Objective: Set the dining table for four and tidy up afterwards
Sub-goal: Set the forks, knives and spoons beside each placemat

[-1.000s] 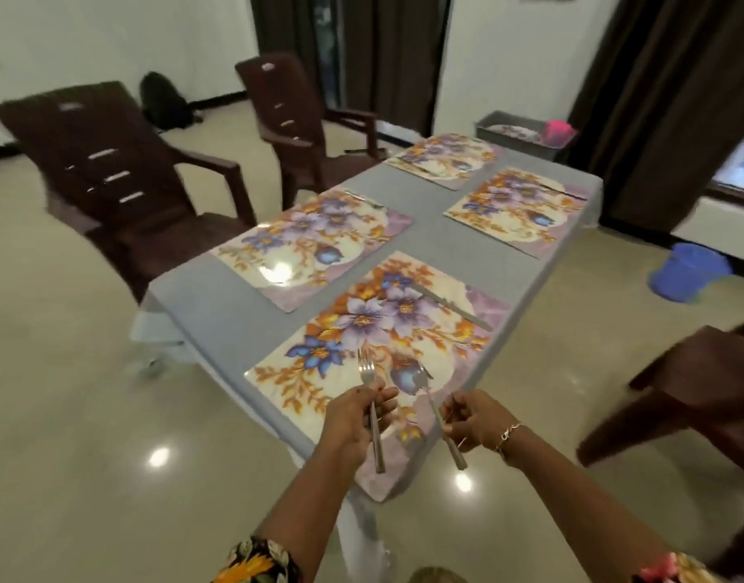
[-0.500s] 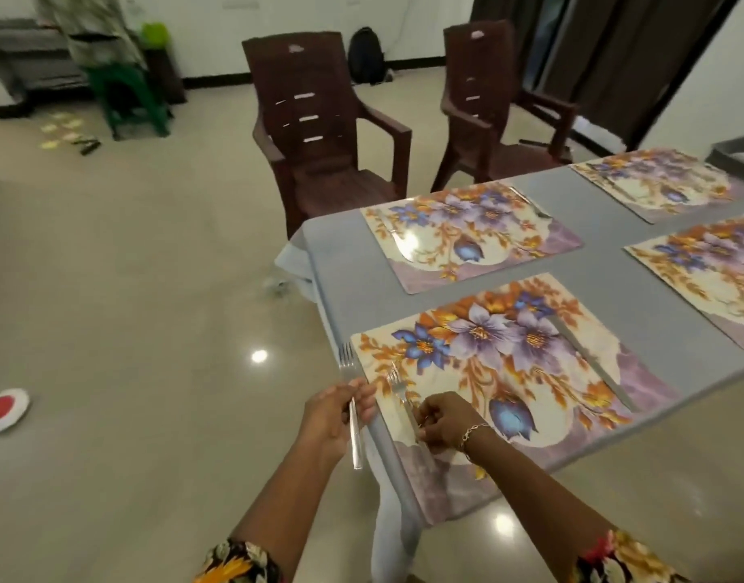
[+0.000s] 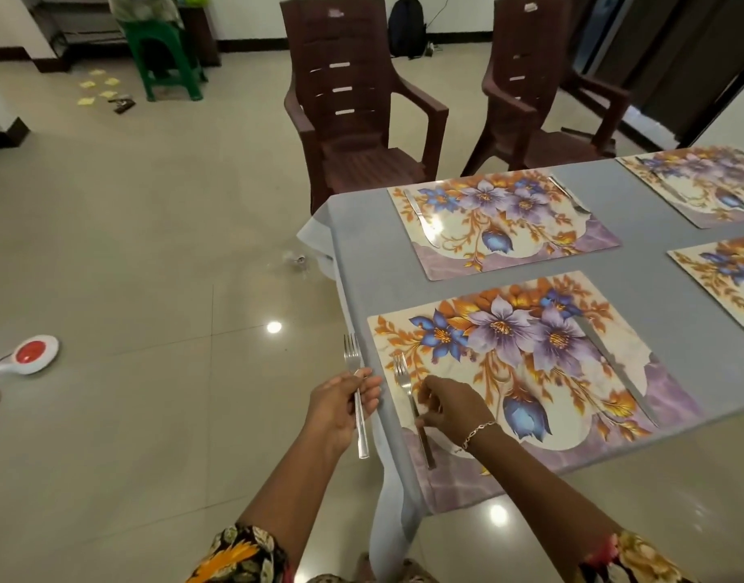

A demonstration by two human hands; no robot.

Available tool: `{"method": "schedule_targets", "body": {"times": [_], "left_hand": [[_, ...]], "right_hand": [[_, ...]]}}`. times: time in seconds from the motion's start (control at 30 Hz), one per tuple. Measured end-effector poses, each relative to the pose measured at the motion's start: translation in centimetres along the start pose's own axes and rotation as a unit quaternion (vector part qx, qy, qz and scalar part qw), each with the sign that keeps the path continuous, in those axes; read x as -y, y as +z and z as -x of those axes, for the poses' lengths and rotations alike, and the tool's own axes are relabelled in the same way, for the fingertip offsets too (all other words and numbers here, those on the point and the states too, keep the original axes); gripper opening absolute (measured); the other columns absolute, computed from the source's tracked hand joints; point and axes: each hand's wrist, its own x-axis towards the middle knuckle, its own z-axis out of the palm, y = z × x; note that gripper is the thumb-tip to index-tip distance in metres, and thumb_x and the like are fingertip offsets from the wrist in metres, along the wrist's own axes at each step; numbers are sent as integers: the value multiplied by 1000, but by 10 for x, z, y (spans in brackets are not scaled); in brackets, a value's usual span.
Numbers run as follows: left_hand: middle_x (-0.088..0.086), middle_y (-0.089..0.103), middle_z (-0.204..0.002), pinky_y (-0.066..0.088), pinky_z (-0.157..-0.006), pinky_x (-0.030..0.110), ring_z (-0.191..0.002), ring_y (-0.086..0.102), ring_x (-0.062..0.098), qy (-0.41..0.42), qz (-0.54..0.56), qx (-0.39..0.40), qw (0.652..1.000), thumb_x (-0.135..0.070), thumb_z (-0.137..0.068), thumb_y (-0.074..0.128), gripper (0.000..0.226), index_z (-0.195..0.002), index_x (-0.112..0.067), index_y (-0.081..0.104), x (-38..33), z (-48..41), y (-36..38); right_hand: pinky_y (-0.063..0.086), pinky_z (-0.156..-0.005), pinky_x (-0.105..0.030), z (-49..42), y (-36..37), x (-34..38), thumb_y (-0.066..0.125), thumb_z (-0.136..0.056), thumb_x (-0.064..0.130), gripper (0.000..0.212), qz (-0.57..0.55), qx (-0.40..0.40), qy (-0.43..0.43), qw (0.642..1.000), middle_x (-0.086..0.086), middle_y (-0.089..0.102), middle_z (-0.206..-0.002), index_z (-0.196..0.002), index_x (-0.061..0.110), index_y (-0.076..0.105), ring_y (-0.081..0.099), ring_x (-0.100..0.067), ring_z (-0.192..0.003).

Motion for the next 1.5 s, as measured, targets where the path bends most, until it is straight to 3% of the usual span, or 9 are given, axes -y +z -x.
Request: {"method": "schedule_targets", "body": {"times": [0.13, 0.3, 0.6, 0.7, 0.8, 1.0, 1.1, 1.3, 1.5], "left_hand": [[9, 70, -62, 54, -48, 20, -48, 65, 12, 2, -3, -10, 1000, -1, -92, 52, 11, -88, 0, 62, 2, 2, -4], [8, 70, -60, 54, -48, 19, -47, 64, 12, -2, -4, -9, 1000, 0, -92, 52, 12, -85, 0, 62, 7, 7, -4], [8, 70, -65, 54, -49, 20, -51, 65, 12, 3, -20, -1, 1000, -6, -94, 52, 13, -92, 1, 63, 14, 9, 2], [9, 72, -74, 56, -53, 25, -62, 69, 15, 5, -22, 13, 1000, -11, -97, 48, 18, -96, -1, 63, 16, 10, 13], [10, 70, -86, 57, -66, 34, -79, 67, 20, -2, -22, 31, 999, -12, -97, 48, 19, -96, -4, 66, 21, 13, 35], [9, 65, -88, 53, -68, 39, -83, 60, 22, -21, -46, 73, 996, -9, -94, 52, 17, -90, -9, 68, 56, 24, 102], [8, 69, -74, 53, -65, 37, -62, 60, 20, -26, -57, 96, 993, -7, -92, 53, 17, -93, -8, 70, 83, 33, 146], [9, 64, -80, 50, -57, 31, -70, 58, 20, -40, -94, 158, 982, -8, -94, 49, 17, -92, -7, 65, 147, 50, 243], [9, 62, -79, 50, -52, 28, -67, 57, 19, -64, -128, 194, 970, -7, -94, 50, 13, -95, -6, 62, 201, 62, 325]], "right_hand": [[27, -109, -31, 1, 0, -8, 64, -84, 33, 75, 120, 35, -135, 983, 4, 14, -156, -146, 22, 23, 14, -19, -143], [8, -116, -34, 1, 10, -17, 49, -94, 31, 76, 205, 84, -174, 960, 11, -24, -139, -148, 24, -4, -24, -10, -128], [6, -116, -31, 20, 11, -15, 47, -94, 36, 73, 140, 76, -178, 971, 9, -17, -145, -148, 20, 1, -18, -7, -131], [29, -105, -31, 26, 10, -18, 56, -85, 31, 58, -23, -53, -168, 984, -7, 33, -148, -138, 11, 41, 26, -20, -139], [46, -77, -27, 33, 6, -23, 58, -78, 24, 30, -122, -171, -129, 969, -7, 66, -100, -102, 8, 66, 59, -21, -90], [38, -60, -9, 52, -23, -58, 66, -82, 6, 3, -246, -189, -37, 950, 10, 60, -67, -82, 6, 69, 56, 2, -60], [42, -60, -12, 70, -42, -94, 65, -83, 7, 14, -265, -176, 8, 948, 8, 61, -64, -75, 18, 66, 57, -1, -58], [49, -66, -27, 116, -84, -191, 70, -77, 7, 27, -285, -178, 76, 939, 8, 62, -65, -65, 28, 59, 64, -18, -67], [40, -51, -10, 156, -119, -269, 65, -75, -9, 33, -373, -199, 121, 898, 12, 53, -43, -59, 19, 56, 48, 7, -43]]}}
